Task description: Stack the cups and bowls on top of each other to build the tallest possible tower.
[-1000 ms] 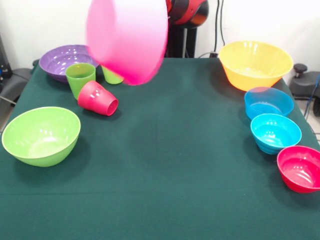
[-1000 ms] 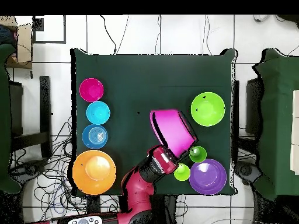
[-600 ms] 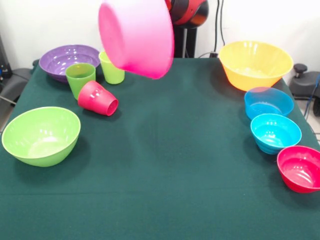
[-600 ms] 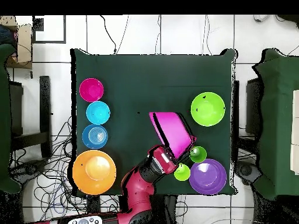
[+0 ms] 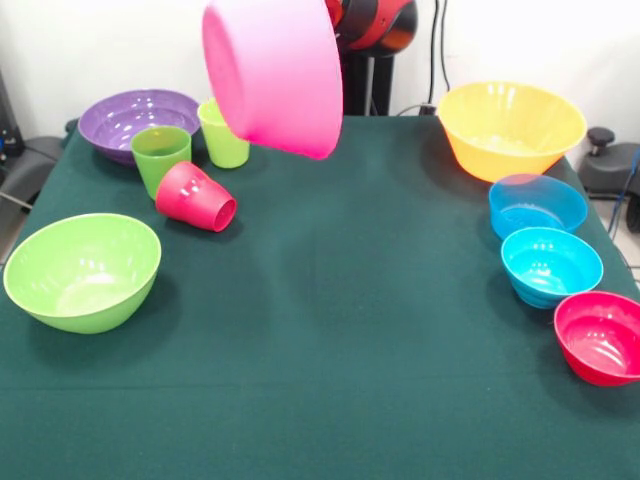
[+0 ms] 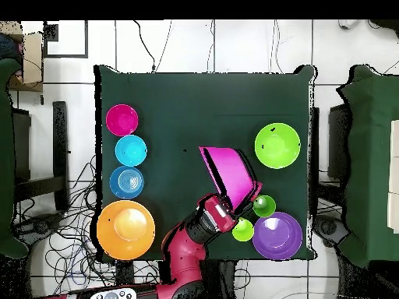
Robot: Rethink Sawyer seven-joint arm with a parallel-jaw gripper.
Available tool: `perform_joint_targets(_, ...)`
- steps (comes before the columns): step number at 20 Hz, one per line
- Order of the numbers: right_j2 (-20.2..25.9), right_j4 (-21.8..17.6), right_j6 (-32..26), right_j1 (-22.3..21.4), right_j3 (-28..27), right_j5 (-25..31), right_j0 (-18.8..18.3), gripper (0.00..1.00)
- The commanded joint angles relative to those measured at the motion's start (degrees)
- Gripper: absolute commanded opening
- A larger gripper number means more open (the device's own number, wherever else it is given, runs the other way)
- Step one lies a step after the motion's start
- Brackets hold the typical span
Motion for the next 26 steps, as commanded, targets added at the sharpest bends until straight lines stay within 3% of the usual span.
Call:
perform_joint_targets(1, 8.24, -0.96, -8.97, 0.26, -5.21, -1.13, -1.00, 1.00)
perform_joint_targets(6, 7.55, -2.11, -7.19, 0.44, -5.37, -0.98, -1.38, 1.00)
perform_joint_targets(14, 8.36, 1.26, -10.14, 1.73, -6.03, -3.89, -1.54, 1.00)
perform_joint_targets(21, 7.49, -2.54, -5.47, 2.81, -6.64, -5.01, -3.09, 1.00)
perform_joint_targets(26, 6.90, -3.54, -6.68, 2.82, -5.89, -6.12, -3.60, 1.00)
